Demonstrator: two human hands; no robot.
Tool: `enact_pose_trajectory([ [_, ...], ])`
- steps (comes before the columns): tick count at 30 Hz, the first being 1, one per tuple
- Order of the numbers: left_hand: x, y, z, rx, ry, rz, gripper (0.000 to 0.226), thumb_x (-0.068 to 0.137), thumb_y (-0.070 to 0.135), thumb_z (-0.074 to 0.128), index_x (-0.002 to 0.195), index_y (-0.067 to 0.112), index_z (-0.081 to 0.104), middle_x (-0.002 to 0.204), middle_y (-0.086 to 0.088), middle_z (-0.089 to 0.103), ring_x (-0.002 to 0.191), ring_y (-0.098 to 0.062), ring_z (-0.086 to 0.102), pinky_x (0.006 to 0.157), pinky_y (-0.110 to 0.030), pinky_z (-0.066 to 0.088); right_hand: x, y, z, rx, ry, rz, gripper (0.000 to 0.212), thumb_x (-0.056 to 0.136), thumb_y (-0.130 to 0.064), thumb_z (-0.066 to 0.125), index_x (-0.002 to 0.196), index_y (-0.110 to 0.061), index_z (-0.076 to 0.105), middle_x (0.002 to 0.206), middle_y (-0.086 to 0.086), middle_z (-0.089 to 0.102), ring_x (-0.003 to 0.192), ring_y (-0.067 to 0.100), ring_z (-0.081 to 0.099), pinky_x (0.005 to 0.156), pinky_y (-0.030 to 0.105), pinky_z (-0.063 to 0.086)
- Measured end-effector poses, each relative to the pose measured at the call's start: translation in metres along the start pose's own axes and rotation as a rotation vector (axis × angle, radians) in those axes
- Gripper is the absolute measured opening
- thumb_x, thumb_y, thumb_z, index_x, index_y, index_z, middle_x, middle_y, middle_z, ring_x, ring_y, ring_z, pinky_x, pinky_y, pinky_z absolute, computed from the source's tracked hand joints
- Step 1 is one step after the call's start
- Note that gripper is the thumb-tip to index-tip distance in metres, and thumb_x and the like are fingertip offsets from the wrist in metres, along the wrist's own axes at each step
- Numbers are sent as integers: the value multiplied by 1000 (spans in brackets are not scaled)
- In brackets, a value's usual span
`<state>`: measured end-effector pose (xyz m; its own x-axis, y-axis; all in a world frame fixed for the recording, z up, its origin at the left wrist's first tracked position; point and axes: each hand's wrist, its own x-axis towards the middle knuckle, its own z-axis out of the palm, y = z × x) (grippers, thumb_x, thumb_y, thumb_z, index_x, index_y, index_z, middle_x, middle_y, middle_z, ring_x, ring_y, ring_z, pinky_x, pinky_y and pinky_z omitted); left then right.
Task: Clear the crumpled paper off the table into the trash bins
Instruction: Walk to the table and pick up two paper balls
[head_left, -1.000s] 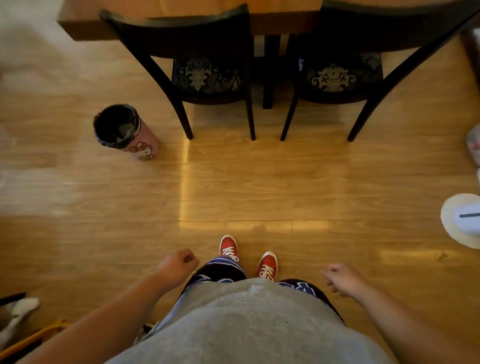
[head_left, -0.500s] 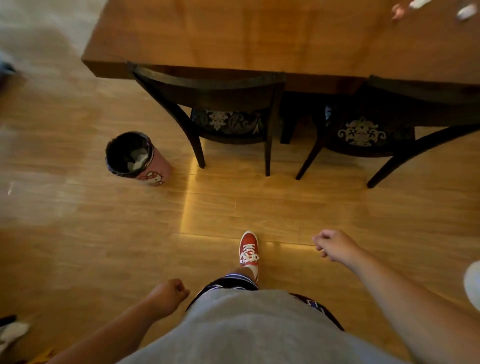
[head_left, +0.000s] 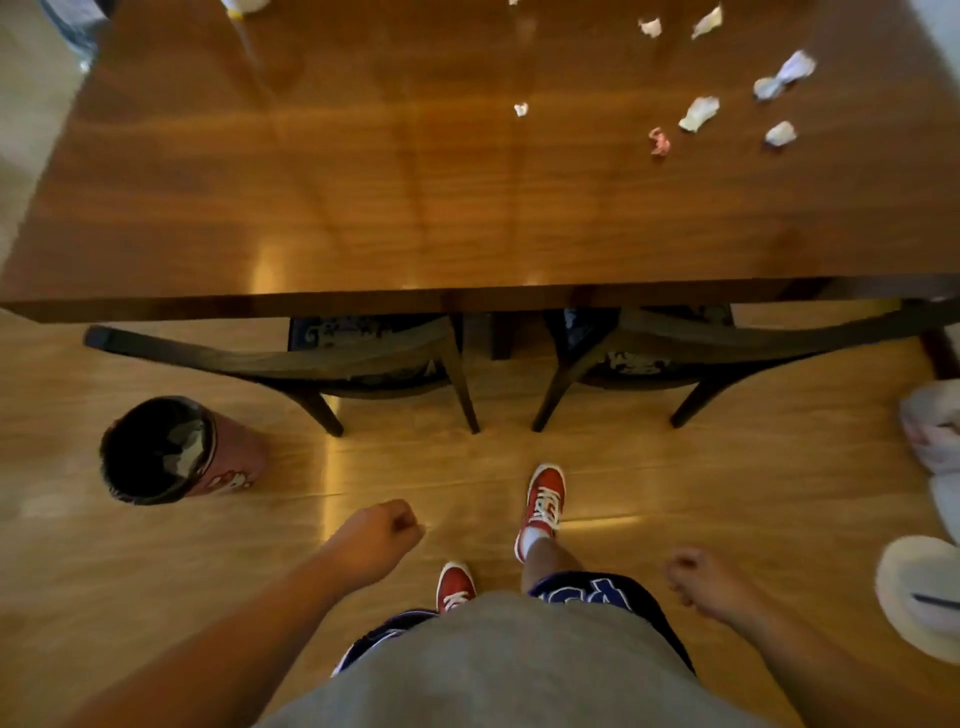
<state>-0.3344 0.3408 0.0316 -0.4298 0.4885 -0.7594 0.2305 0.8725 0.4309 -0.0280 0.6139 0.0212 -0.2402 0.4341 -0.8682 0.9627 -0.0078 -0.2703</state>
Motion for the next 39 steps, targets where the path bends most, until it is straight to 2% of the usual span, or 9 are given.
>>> enact_pose_trajectory([
  [6, 10, 130, -31, 17, 56, 222, 11, 87, 52, 55, 93, 44, 60, 89, 17, 66, 82, 6, 60, 70, -16, 49, -17, -80, -89, -98, 4, -316, 7, 91, -31, 61, 89, -29, 67, 85, -8, 69, 79, 4, 63, 68, 21, 50],
  [11, 25, 224, -64, 75, 149, 390, 12, 89, 51, 52, 100, 48, 55, 92, 22, 61, 90, 13, 55, 70, -16, 49, -39, -160, -157, -237, 4, -544, 8, 88, -49, 58, 96, -48, 60, 90, -24, 63, 87, -11, 57, 66, 14, 48],
  [15, 52, 273, -95, 6, 230, 417, 15, 88, 51, 53, 102, 46, 56, 92, 21, 62, 89, 11, 57, 72, -18, 52, -26, -221, -199, -298, 66, -719, 22, 92, -47, 54, 113, -44, 57, 101, -24, 58, 92, -5, 57, 72, 17, 49],
  [19, 93, 306, -129, -22, 273, 397, 15, 88, 48, 56, 102, 42, 59, 93, 16, 63, 86, 3, 59, 77, -22, 53, 13, -278, -228, -311, 156, -845, 23, 94, -42, 53, 115, -35, 59, 104, -20, 58, 91, -1, 56, 77, 21, 50],
  [23, 141, 319, -159, 10, 317, 369, 21, 88, 46, 58, 106, 37, 58, 98, 16, 61, 89, 2, 59, 79, -23, 54, 63, -329, -236, -318, 162, -857, 31, 92, -44, 55, 120, -32, 59, 110, -15, 59, 100, 2, 56, 84, 28, 53],
  [25, 168, 322, -176, 72, 375, 337, 27, 88, 48, 57, 112, 34, 56, 105, 14, 60, 91, -1, 58, 80, -26, 53, 92, -351, -238, -395, 184, -831, 42, 90, -50, 54, 128, -33, 53, 126, -12, 55, 113, 8, 52, 90, 31, 50],
  [30, 249, 334, -223, 174, 486, 307, 47, 89, 49, 55, 130, 29, 45, 126, 3, 54, 101, -10, 57, 84, -27, 50, 170, -392, -243, -494, 361, -748, 69, 87, -64, 45, 148, -36, 28, 161, -4, 22, 148, 20, 16, 115, 42, 26],
  [34, 307, 349, -248, 256, 553, 291, 51, 89, 48, 53, 133, 26, 40, 128, -2, 52, 118, -22, 53, 92, -35, 50, 223, -408, -244, -610, 492, -738, 82, 82, -76, 35, 151, -39, 12, 165, -2, 4, 150, 21, -2, 116, 42, 1],
  [39, 361, 372, -266, 268, 600, 282, 52, 90, 42, 55, 135, 26, 36, 129, -4, 49, 120, -24, 52, 94, -35, 48, 254, -402, -239, -628, 521, -705, 83, 80, -81, 24, 151, -39, 15, 165, -3, 6, 150, 19, -5, 117, 44, -3],
])
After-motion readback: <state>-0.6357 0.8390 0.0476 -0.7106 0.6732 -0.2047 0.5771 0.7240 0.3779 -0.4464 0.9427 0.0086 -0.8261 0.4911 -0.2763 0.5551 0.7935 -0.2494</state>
